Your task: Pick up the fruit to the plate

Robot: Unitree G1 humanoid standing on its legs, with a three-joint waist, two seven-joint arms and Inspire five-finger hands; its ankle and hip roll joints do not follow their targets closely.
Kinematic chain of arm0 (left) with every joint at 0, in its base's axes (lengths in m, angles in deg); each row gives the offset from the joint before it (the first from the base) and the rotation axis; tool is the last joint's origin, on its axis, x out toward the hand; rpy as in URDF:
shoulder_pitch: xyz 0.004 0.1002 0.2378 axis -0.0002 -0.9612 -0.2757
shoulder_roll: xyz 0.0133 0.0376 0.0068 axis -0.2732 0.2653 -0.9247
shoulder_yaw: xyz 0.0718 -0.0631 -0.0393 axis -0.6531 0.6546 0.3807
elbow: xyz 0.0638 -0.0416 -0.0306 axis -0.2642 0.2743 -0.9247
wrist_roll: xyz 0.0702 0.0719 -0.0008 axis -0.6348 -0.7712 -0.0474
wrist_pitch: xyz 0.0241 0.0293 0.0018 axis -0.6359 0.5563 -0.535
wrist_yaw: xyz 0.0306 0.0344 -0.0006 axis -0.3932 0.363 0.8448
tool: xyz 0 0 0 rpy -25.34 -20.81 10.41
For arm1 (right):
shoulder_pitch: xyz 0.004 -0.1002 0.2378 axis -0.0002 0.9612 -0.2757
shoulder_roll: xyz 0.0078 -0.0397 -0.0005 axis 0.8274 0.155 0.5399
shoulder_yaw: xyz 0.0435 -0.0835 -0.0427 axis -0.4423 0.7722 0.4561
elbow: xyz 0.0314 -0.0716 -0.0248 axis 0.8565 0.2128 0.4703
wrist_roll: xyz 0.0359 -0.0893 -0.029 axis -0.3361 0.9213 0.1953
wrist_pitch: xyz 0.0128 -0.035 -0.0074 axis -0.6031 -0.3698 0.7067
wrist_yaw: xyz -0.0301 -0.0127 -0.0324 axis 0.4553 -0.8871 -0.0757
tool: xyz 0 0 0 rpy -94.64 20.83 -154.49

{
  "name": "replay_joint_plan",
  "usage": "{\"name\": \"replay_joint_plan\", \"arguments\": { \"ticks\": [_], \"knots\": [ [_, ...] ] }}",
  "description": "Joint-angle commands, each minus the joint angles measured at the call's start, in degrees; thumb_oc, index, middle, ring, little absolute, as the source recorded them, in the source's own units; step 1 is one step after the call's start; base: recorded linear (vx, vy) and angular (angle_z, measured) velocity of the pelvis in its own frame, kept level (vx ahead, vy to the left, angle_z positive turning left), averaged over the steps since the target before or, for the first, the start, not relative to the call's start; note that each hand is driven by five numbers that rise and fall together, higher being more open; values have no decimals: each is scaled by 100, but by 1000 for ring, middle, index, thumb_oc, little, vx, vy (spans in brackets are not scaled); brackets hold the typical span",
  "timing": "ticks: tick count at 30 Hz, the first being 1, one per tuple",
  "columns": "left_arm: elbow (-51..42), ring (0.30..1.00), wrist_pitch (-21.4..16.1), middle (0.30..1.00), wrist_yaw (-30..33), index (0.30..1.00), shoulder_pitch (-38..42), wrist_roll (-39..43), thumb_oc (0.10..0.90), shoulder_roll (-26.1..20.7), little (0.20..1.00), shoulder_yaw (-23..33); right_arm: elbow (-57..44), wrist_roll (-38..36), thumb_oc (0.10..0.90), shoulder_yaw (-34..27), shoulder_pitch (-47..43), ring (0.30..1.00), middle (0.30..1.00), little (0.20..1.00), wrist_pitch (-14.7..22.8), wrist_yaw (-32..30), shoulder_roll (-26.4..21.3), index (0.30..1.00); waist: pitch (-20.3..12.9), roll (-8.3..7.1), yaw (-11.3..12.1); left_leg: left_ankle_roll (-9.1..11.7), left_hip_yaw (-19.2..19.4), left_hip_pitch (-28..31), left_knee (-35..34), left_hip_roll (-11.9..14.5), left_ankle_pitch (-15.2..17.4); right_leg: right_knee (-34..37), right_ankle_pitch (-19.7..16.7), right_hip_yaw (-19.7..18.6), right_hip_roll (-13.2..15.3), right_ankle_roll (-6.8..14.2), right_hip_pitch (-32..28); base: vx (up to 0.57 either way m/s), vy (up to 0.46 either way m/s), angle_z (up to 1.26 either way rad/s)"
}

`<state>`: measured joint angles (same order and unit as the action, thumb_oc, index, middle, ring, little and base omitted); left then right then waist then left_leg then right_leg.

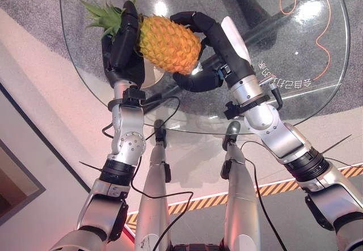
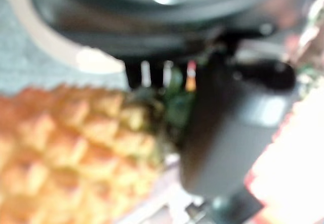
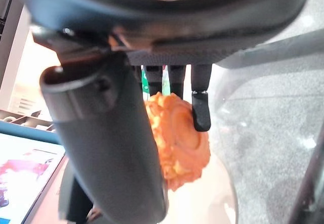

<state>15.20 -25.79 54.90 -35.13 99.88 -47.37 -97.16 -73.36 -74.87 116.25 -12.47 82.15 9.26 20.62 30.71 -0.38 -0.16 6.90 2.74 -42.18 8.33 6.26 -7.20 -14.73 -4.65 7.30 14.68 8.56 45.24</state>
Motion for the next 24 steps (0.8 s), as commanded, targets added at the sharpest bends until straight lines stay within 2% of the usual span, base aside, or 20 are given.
{"name": "replay_joint_plan", "arguments": {
  "ticks": [1,14,24],
  "knots": [
    [-847,300,-273,300,-693,300,671,-484,100,109,200,-323,-856,124,800,-242,-610,900,900,900,603,-184,221,900,-92,-19,26,-76,-17,-124,295,-292,247,449,-141,212,-183,17,-269,0,0,0],
    [-864,300,-275,300,-660,300,685,-545,100,98,200,-272,-902,190,800,-309,-591,900,900,900,551,-187,253,900,-92,-14,28,-77,-23,-129,281,-292,237,444,-141,211,-185,15,-258,0,0,0],
    [-800,300,-664,300,-262,300,673,-851,100,28,200,-109,-875,250,800,-391,-565,900,900,900,595,-273,208,900,-92,-8,42,-71,-30,-114,290,-292,242,438,-123,212,-182,8,-281,0,0,0]
  ]
}}
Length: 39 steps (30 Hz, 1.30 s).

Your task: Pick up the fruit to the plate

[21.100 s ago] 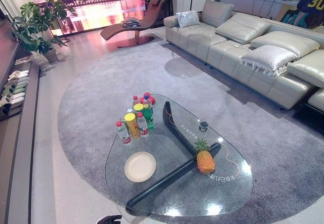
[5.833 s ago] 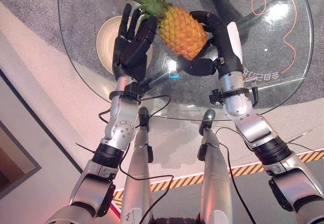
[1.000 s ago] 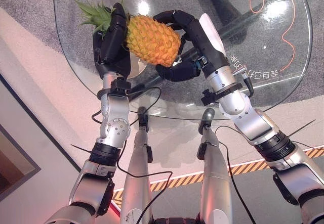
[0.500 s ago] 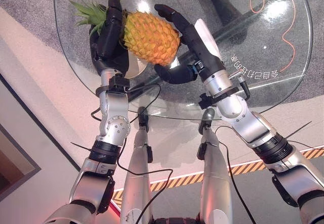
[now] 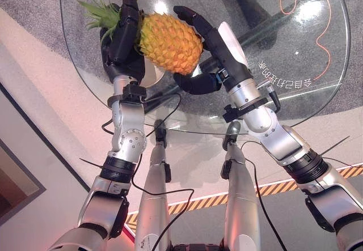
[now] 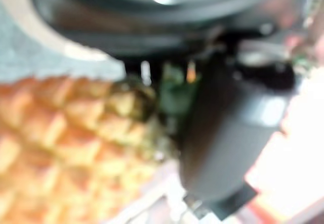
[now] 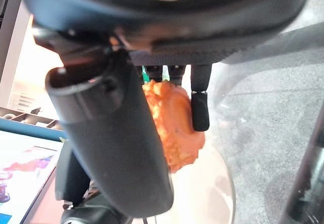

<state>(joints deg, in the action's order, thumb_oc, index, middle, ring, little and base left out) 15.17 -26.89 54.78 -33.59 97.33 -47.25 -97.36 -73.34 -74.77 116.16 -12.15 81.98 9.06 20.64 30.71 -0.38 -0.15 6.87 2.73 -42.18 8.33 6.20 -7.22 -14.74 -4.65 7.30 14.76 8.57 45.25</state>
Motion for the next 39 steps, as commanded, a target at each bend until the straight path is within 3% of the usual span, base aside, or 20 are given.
{"name": "replay_joint_plan", "arguments": {
  "ticks": [1,17,39],
  "knots": [
    [-785,300,-627,300,-206,300,514,-603,100,18,200,-60,-872,244,800,-394,-597,900,900,900,622,-262,200,900,-92,-7,41,-67,-31,-113,287,-285,242,440,-122,211,-188,8,-281,0,0,0],
    [-883,300,-1631,300,1070,300,567,-1150,100,255,200,331,-820,408,800,-531,-623,900,900,900,640,-508,336,900,-92,-78,70,-58,-66,-153,265,-290,196,462,-130,238,-206,-25,-264,0,0,0],
    [-1030,300,-2090,300,1753,300,559,-1248,100,490,200,565,-822,568,800,-603,-507,900,900,900,564,-722,525,900,-92,-107,69,-39,-73,-127,209,-291,180,509,-126,220,-227,-36,-293,0,0,0]
  ]
}}
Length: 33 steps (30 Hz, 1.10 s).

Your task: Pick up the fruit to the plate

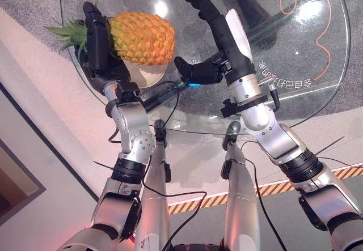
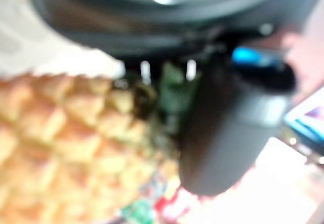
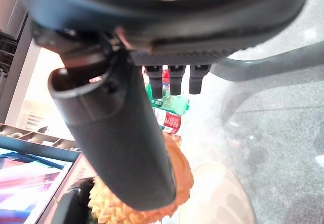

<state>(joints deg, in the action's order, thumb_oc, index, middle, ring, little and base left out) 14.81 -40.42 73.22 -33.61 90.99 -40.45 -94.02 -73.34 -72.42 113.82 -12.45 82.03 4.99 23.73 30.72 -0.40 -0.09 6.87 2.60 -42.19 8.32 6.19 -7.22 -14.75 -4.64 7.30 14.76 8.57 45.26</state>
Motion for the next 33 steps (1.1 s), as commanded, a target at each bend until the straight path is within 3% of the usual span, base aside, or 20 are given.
{"name": "replay_joint_plan", "arguments": {
  "ticks": [1,8,16,33],
  "knots": [
    [-999,300,-752,300,-26,300,552,-690,100,-191,200,230,-815,353,800,-378,-458,900,900,900,560,-355,215,900,-93,-105,59,-37,-59,-121,208,-289,180,510,-128,215,-228,-36,-297,0,0,0],
    [-853,300,-826,300,698,300,633,-1774,100,-323,200,299,-619,355,800,-558,-374,900,900,900,525,-960,114,900,-93,-113,15,-30,-42,-117,225,-260,185,472,-114,184,-241,-45,-281,0,0,0],
    [-551,300,-957,300,1414,300,655,-2789,100,-598,200,483,-165,322,800,-1180,123,900,900,900,768,-1857,-34,900,-93,-152,-83,-26,-15,-34,242,-215,264,419,-50,141,-279,-37,-322,-4,2,0],
    [220,300,-1126,300,2389,300,881,-3929,100,-1134,200,758,836,101,800,-1992,554,900,900,900,498,-3277,-326,900,-93,-240,-204,0,61,100,174,-125,305,422,-46,107,-324,-14,-388,-12,3,-2]
  ]
}}
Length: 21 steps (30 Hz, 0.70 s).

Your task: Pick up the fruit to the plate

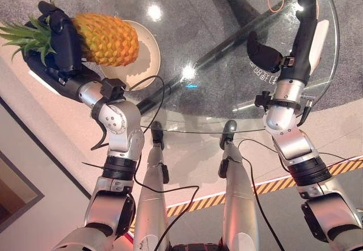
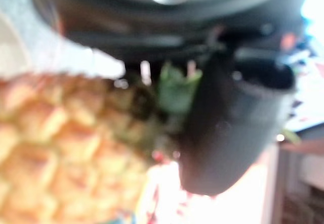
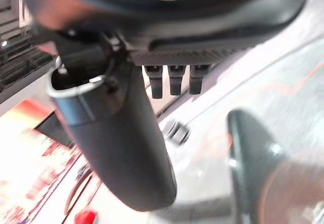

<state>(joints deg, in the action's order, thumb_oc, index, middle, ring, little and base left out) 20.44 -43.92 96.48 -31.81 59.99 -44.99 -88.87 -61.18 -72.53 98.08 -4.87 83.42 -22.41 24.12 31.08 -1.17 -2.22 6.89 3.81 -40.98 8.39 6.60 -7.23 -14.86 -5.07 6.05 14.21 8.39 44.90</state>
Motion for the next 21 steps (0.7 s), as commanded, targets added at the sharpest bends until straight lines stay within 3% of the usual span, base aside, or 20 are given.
{"name": "replay_joint_plan", "arguments": {
  "ticks": [1,9,14,16,21],
  "knots": [
    [-158,300,-789,300,204,300,781,-960,100,-798,200,242,-86,-267,800,-548,-163,900,900,900,304,-792,-405,900,-129,-167,-13,-1,-46,-63,159,-160,277,444,-38,222,-274,-2,-304,-38,29,-3],
    [393,300,-1033,300,297,300,917,-978,100,-959,200,224,932,-1446,800,-850,9,900,900,900,674,-1215,-316,900,-129,-170,-36,20,-8,-22,109,-139,298,467,-17,218,-305,-16,-338,-11,7,-1],
    [795,300,-1053,300,651,300,1117,-1379,100,-1162,200,69,2169,-2633,800,-1016,128,900,900,900,1081,-1455,-271,900,-129,-179,-20,41,20,22,90,-111,355,490,16,225,-327,-29,-386,-7,3,-1],
    [1023,300,-1011,300,700,300,1288,-1354,100,-1273,200,-30,2876,-3311,800,-1074,100,900,900,900,1202,-1389,-274,900,-129,-193,-7,42,35,-22,90,-100,329,499,-18,248,-327,-45,-350,-17,-7,0],
    [1376,300,-889,300,694,300,1562,-1241,100,-1479,200,-248,4063,-4052,800,-1168,-38,900,900,900,1142,-959,-360,900,-129,-227,32,35,13,-87,162,-87,359,488,-23,256,-344,-56,-311,0,-40,-1]
  ]
}}
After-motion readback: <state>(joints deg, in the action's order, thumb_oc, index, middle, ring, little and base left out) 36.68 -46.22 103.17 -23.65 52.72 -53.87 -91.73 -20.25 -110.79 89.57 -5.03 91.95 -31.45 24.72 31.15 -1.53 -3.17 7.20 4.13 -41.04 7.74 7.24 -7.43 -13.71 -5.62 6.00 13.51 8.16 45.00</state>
